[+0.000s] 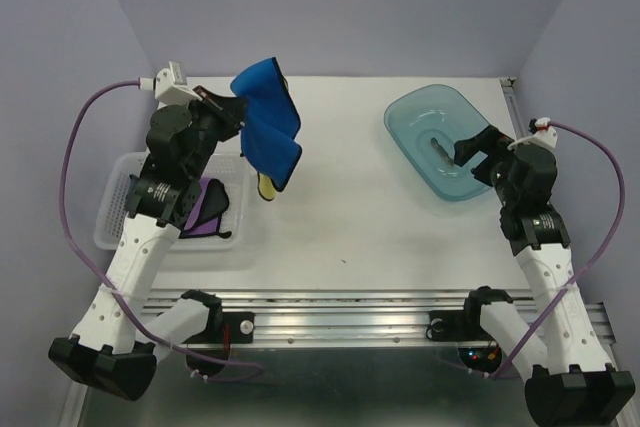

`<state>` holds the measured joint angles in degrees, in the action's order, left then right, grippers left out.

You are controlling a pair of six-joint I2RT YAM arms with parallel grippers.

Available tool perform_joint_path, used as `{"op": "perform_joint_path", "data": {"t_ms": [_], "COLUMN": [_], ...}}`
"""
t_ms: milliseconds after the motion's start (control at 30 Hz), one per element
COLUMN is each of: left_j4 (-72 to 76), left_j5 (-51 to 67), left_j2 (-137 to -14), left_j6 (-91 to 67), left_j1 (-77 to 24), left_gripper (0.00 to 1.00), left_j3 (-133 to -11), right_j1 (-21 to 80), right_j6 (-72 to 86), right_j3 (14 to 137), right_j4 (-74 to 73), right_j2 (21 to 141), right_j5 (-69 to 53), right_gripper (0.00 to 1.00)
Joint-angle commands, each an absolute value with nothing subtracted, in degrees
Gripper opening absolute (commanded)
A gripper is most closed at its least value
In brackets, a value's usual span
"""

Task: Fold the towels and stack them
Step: Grab crumpled towel

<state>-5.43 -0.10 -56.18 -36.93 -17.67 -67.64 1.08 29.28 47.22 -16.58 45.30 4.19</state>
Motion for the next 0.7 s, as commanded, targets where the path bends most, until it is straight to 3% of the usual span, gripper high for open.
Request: {"op": "perform_joint_path", "data": {"t_ms": [0, 67, 333, 467, 667], "left_j4": [-3.6, -4.65, -18.71, -20.04, -22.33], "left_j5": [-10.0, -12.47, -40.4, -40.43, -35.96], "left_j2": [-54.32, -53.44, -52.64, -53.08, -55.02], "left_j6": [-37.71, -37.62, -40.51, -38.85, -39.64], "left_j1": [-17.67, -17.67, -17.4, -14.95, -0.89], "left_gripper": [0.0, 0.0, 0.0, 0.0, 0.0], "left_j3": [-68.38, -68.81, -72.33, -72.25, -68.03], "right_j1": [0.62, 0.7, 0.7, 0.62, 0.62], "right_j6": [27.95, 27.95, 27.95, 27.86, 27.77], "right_j3": [49.66, 49.48, 48.96, 48.43, 47.99], "right_j4": [-16.88, -16.61, -16.26, -15.65, -15.03], "right_j2": [44.65, 44.74, 45.0, 45.35, 46.49], "right_j5": [4.13, 3.87, 3.34, 3.25, 3.51], "right_gripper": [1.0, 1.0, 1.0, 1.0, 1.0]}}
